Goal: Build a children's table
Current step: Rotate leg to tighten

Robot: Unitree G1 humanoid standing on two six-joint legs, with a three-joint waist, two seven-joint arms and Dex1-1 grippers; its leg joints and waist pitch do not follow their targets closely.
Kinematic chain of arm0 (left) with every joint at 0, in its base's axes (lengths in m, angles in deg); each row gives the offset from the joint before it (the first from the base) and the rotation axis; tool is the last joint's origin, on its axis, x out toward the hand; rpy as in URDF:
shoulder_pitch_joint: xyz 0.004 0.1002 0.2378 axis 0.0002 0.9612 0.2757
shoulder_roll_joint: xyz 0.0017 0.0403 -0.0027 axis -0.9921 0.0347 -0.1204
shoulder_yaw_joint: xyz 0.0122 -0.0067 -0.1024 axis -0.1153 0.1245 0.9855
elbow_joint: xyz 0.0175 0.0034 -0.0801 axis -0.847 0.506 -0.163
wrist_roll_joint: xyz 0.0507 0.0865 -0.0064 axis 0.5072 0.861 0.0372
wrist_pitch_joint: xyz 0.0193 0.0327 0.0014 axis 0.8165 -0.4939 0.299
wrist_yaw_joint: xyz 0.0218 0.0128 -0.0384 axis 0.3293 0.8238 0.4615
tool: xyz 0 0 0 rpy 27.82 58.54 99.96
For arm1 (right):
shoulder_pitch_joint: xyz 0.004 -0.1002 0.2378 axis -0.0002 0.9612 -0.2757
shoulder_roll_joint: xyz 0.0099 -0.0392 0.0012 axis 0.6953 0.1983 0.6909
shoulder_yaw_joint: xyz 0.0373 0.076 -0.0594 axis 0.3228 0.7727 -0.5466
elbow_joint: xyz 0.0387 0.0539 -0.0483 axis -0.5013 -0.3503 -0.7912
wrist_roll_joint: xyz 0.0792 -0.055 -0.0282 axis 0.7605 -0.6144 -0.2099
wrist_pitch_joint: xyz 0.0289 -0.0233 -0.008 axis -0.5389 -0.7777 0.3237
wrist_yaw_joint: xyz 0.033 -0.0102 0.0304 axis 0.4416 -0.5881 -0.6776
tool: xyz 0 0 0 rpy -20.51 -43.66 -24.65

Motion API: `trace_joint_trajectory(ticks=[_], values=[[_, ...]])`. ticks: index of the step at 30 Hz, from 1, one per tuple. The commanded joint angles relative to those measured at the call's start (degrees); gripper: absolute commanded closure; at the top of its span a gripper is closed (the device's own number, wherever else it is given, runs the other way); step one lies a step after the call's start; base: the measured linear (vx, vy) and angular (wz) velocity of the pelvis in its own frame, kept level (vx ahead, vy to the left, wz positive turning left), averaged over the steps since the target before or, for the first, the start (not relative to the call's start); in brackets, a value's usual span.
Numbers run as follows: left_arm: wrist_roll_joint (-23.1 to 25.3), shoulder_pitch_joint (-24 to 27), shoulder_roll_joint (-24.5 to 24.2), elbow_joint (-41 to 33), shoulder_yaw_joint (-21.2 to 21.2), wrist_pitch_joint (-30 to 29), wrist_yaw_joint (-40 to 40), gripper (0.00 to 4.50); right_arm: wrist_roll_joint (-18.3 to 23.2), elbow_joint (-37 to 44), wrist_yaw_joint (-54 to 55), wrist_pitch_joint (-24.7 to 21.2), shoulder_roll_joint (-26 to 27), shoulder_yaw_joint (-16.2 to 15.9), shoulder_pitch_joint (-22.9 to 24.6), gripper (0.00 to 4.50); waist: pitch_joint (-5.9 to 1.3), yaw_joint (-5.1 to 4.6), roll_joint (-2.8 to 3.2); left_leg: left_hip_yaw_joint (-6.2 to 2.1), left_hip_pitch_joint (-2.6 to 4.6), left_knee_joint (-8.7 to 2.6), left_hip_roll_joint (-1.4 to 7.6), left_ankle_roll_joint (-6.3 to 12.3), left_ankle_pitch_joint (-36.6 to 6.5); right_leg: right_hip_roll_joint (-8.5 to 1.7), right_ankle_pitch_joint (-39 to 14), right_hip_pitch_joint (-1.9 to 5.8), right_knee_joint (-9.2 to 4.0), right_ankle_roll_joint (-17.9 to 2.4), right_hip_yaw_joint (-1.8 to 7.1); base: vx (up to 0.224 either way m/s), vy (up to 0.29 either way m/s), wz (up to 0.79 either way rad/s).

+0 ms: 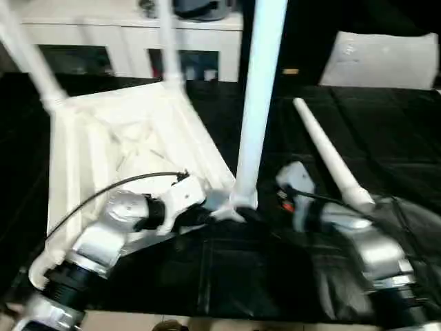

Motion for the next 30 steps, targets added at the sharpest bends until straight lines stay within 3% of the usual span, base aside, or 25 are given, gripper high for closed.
trace_joint_trajectory(ticks=[1, 7, 13, 17, 22, 30], values=[[-0.39, -1.47, -0.10, -0.65, -3.15, 3.51, -4.88, 4.50, 0.28, -0.03, -3.54, 1.56, -1.25, -1.32, -0.47, 0.02, -3.45, -0.16, 0.45, -1.07, 0.70, -3.52, 3.39, 2.03, -11.59, -5.04, -11.14, 2.39, -4.57, -10.39, 3.46, 0.000, 0.000, 0.00], [-1.30, -2.13, -1.76, 0.49, -5.25, 7.92, -11.29, 4.50, -1.05, -1.30, -9.11, 5.55, -4.34, -4.19, -1.71, 0.02, -3.39, 0.44, 0.47, -1.17, 0.81, -3.69, 3.56, 1.32, -13.08, -5.16, -12.60, 2.39, -4.59, -10.98, 3.40, 0.000, 0.000, 0.00], [-0.45, -3.09, -2.30, 1.40, -6.74, 10.61, -13.53, 4.50, -0.90, -0.70, -13.15, 6.20, -5.66, -6.75, -1.34, 0.02, -3.41, 0.61, 0.37, -1.26, 0.66, -3.73, 3.63, 1.50, -13.37, -5.19, -13.27, 2.51, -4.50, -10.91, 3.36, 0.000, 0.000, 0.00], [-0.19, -3.58, -2.11, 2.30, -6.65, 11.76, -13.97, 4.50, -0.45, -0.91, -14.14, 6.55, -5.91, -7.26, -1.06, 0.32, -3.40, 0.44, 0.11, -1.28, 0.49, -3.69, 3.56, 1.46, -13.18, -5.33, -13.98, 2.67, -4.54, -10.71, 3.37, 0.000, 0.000, 0.00], [-0.24, -3.74, -2.49, 2.86, -6.85, 12.83, -14.22, 4.50, -0.41, -1.30, -14.31, 6.81, -5.71, -7.52, -0.92, 0.69, -3.49, 0.25, 0.37, -1.26, 0.56, -3.59, 3.60, 1.59, -12.72, -5.24, -13.38, 2.56, -4.51, -10.94, 3.34, 0.000, 0.000, 0.00], [-0.60, -3.46, -2.60, 3.01, -6.85, 12.71, -14.17, 4.50, -0.18, -1.63, -14.04, 5.99, -4.99, -7.83, -0.64, 1.44, -3.46, 0.23, 0.09, -1.21, 0.56, -3.57, 3.56, 1.63, -12.85, -5.21, -13.55, 2.60, -4.51, -11.14, 3.32, 0.000, 0.000, 0.00]])
